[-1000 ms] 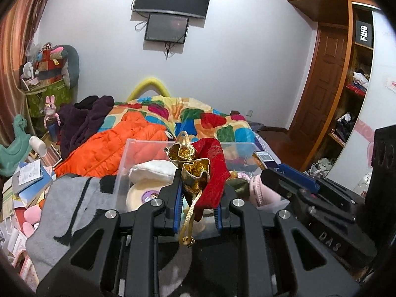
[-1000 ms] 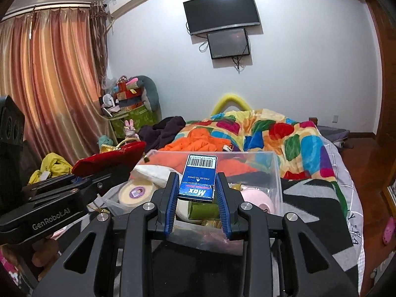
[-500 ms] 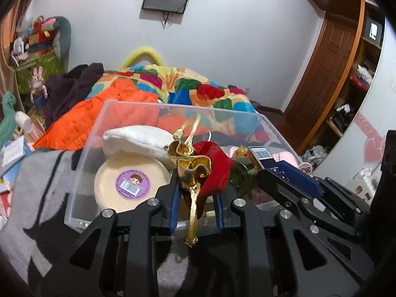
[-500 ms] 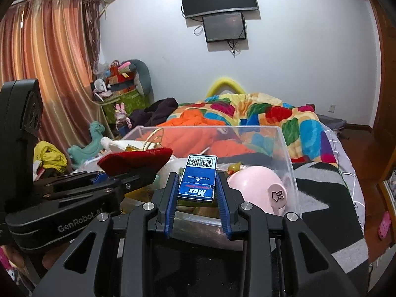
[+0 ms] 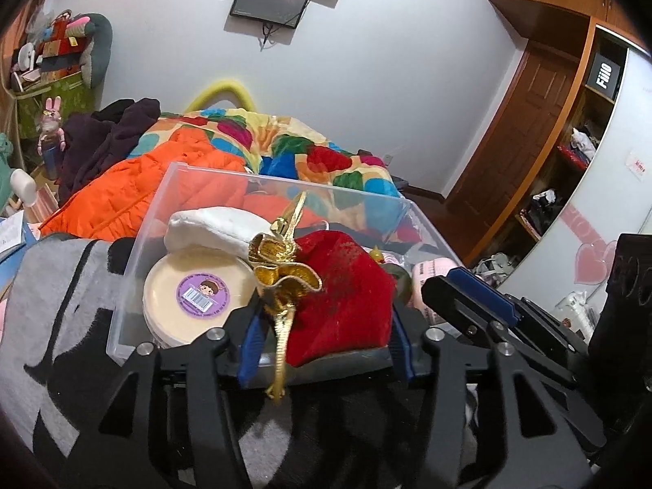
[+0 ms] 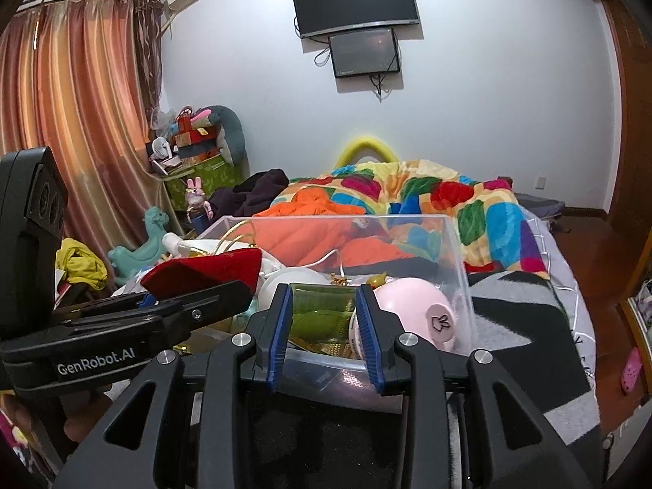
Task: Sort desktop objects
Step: 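Lower the red pouch into the box with the left tool while the right tool drops the card in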
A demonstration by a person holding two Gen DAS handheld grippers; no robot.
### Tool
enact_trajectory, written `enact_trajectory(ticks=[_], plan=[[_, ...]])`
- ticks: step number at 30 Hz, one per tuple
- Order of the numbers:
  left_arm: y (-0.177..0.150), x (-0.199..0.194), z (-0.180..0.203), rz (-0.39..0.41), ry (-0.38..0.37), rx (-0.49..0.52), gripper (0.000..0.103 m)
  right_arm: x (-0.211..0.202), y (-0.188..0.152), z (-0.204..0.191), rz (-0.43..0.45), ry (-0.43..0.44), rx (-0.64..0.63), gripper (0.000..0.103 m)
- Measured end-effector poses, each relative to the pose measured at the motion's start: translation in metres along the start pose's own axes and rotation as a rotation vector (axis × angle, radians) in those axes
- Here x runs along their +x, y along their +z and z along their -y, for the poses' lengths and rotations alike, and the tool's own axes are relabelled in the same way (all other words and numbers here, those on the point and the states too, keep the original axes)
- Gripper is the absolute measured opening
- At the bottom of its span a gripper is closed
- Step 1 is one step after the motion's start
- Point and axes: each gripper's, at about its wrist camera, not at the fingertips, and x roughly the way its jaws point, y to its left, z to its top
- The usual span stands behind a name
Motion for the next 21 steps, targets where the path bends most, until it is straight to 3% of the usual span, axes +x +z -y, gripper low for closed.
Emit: enact_trajectory(ticks=[3,5,8,14,21], plan=[[0.003,-0.001,0.002,0.001,-0.014,0.0,0.062,-0.008,0.001,0.002,0.011,0.003,0.006,0.03],[0.006,-0.004,0.004,0.017,0.017,-0.001,0.076,-0.014,0.001,0.003,0.025,0.004,0.013,0.036],[0.013,-0.008,0.006,0.041,0.028,0.004,0.079,-0.023,0.001,0.005,0.052,-0.001,0.017,0.048],[0.019,-0.007,0.007,0.054,0.084,0.014,0.083,-0.031,0.001,0.005,0.064,0.006,0.021,0.049],[0.016,-0.026,0.003,0.093,0.09,0.002,0.084,-0.034,-0.003,0.009,0.061,0.003,0.029,0.055]])
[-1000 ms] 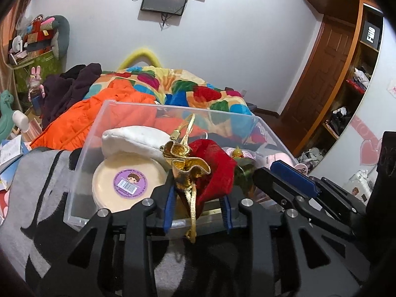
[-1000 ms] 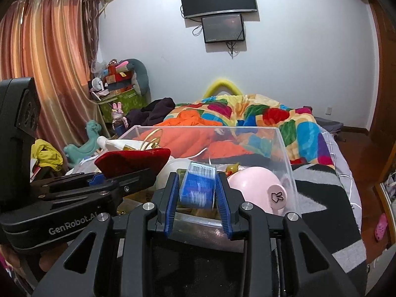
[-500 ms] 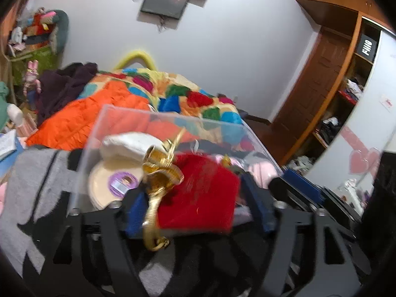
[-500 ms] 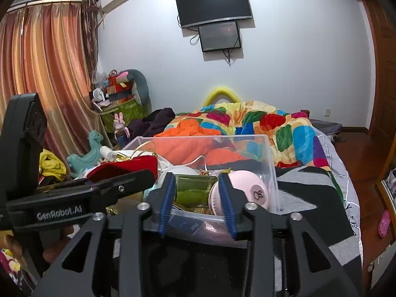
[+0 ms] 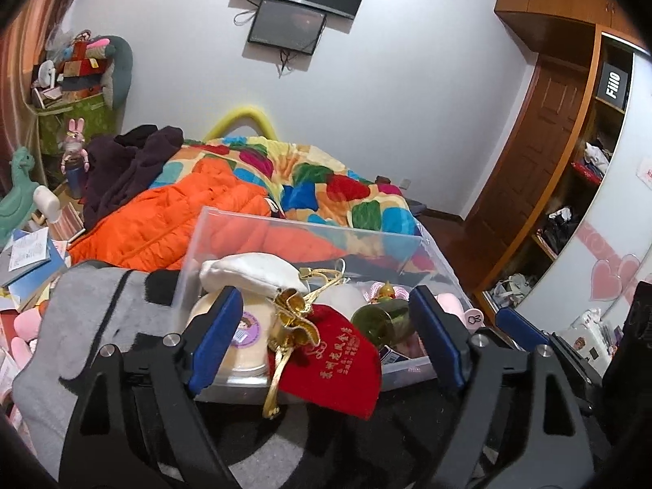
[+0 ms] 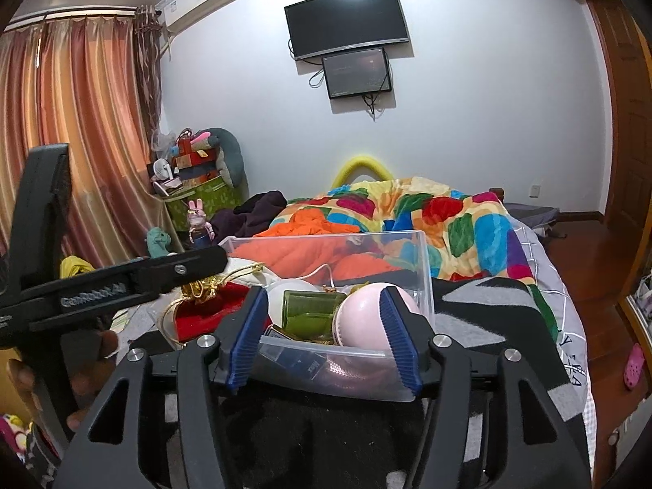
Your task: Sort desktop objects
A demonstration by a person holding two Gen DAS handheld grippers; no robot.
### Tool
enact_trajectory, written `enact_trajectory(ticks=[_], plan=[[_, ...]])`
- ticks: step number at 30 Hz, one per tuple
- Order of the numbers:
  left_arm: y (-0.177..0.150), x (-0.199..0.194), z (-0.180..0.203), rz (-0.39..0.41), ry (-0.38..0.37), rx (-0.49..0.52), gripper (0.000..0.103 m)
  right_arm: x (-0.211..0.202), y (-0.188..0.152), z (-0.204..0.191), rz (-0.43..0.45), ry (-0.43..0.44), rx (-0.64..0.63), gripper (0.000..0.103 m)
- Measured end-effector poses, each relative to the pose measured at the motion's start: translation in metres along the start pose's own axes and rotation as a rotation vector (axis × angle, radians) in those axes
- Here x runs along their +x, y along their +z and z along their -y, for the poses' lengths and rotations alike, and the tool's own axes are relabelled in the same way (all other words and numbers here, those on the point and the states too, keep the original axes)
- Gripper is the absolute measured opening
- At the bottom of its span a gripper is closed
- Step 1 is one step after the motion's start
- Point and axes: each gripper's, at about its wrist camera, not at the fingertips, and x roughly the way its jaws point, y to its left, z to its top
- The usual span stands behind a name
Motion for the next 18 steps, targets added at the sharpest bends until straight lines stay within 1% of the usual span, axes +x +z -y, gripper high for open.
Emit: enact_trajectory(ticks=[2,4,5,7,10,13,15,18], plan=[[-0.003,-0.005,0.0,-0.002,-0.001,0.012,0.085,-0.001,0.0,0.001,-0.006,0.0,0.001,0.055],[-0.006,-0.01,0.001,-0.001,-0.004,0.026,0.085,-0.003,-0.001,0.0,-0.008,-0.021,-0.005,0.057],[-0.008,-0.012,0.001,0.001,0.007,0.029,0.085,-0.005,-0.001,-0.001,-0.006,-0.034,-0.01,0.058],[-0.013,-0.016,0.002,0.009,0.019,0.034,0.085,-0.011,-0.001,-0.003,0.002,-0.043,-0.02,0.069],[-0.021,-0.024,0.003,0.015,0.025,0.048,0.085,-0.025,-0.001,-0.006,0.027,-0.049,-0.03,0.079],[-0.027,-0.035,0.009,0.033,0.078,0.086,0.085,-0.035,-0.002,-0.012,0.038,-0.062,-0.047,0.081],[-0.032,-0.044,0.016,0.055,0.121,0.129,0.085,-0.041,-0.004,-0.016,0.034,-0.077,-0.063,0.081],[-0.038,-0.058,0.022,0.082,0.166,0.169,0.085,-0.048,-0.006,-0.019,0.029,-0.085,-0.069,0.081]])
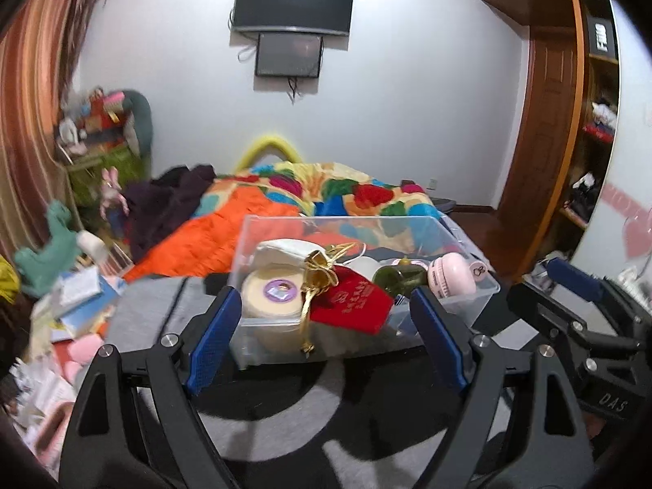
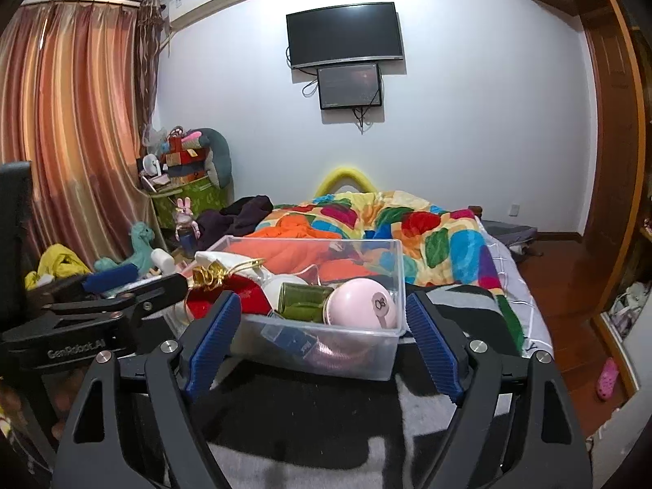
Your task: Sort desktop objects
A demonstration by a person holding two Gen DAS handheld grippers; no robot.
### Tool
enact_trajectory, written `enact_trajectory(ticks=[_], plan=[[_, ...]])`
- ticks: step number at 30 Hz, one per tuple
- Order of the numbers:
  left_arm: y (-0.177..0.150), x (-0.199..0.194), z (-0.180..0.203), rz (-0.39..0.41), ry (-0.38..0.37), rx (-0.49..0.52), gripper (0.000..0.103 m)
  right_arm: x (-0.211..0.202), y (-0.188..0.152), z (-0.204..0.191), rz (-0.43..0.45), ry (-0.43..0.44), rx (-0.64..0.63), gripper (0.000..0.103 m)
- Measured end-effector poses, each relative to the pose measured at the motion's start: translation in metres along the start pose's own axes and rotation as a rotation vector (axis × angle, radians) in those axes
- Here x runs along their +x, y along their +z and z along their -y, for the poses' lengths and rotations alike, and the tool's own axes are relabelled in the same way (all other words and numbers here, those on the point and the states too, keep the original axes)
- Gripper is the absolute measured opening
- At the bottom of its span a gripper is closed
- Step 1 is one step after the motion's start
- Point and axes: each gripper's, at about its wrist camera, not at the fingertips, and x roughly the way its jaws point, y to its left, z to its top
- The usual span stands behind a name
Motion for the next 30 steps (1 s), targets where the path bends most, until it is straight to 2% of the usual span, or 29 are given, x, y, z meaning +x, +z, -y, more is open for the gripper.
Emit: enact_trajectory(ticks=[4,8,19,30], plan=[[-0.004,-0.018,0.003,0.02,0.004,0.019,0.085,-0.012,-0.003,0.003,-0.019,0.036,0.021,0.082],[-0.009,-0.027,0.006,0.017,0.0,0.023,0.085,-0.023,-0.008,0.006,-0.027,0.008,0.032,0.086],[-0.023,-0.05,0.018,0.02,-0.016,0.031,0.085,-0.05,-0.02,-0.003,-0.028,-0.002,0.008,0.086],[-0.029,-0.057,0.023,0.036,-0.028,0.055,0.085,-0.057,-0.021,-0.009,-0.017,0.003,-0.009,0.087]])
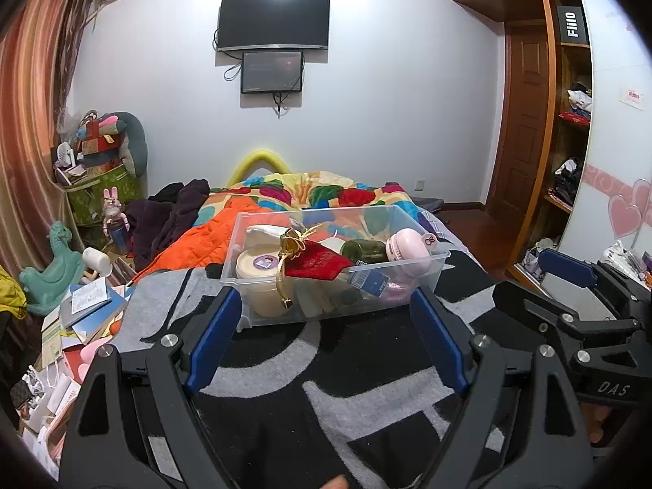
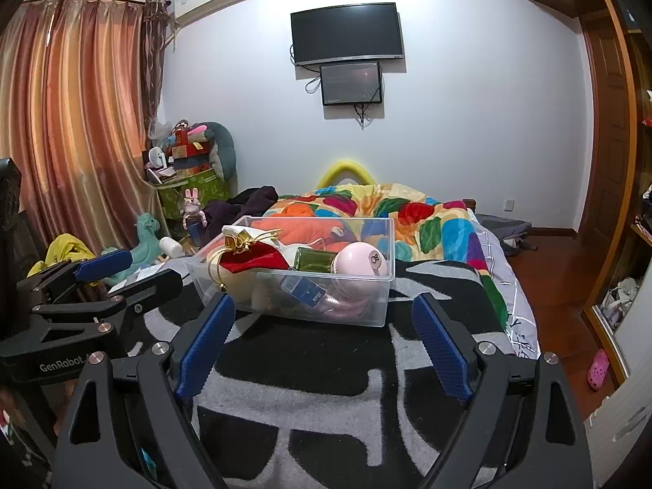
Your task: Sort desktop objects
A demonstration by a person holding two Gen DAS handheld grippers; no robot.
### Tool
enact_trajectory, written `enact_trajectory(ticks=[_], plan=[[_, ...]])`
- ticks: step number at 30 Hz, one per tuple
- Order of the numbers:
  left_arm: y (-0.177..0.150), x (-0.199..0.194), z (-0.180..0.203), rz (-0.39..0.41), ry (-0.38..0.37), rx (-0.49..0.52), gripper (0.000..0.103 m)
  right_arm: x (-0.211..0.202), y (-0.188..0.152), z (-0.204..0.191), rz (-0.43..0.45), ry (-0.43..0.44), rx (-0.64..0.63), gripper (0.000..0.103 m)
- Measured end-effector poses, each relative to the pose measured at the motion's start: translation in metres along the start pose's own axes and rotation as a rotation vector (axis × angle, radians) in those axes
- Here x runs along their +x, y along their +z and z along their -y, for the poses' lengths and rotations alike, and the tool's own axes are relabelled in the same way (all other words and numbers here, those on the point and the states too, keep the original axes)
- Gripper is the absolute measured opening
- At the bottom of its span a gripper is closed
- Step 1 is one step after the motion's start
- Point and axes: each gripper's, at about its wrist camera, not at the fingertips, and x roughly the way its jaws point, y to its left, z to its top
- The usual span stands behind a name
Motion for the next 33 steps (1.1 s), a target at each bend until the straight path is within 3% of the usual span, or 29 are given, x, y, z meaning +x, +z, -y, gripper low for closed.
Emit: enact_trajectory(ticks=[6,12,33], plan=[[-0.0008,0.0,0.004,-0.002,0.014,0.006,0.085,0.001,-0.0015,-0.0007,-0.001,0.002,0.003,0.088],[-0.0029,0.0074,0.0029,-0.051,-0.03,-0.009,0.089,0.0026,-0.0029,-0.0014,-0.001,0.009,0.006,0.088],[-0.0023,0.0079,-0.0041,-0.04,-0.017,-0.049,0.095,0.0047,-0.0043,0.0054,-0.009,0.02,0.06,0.088]])
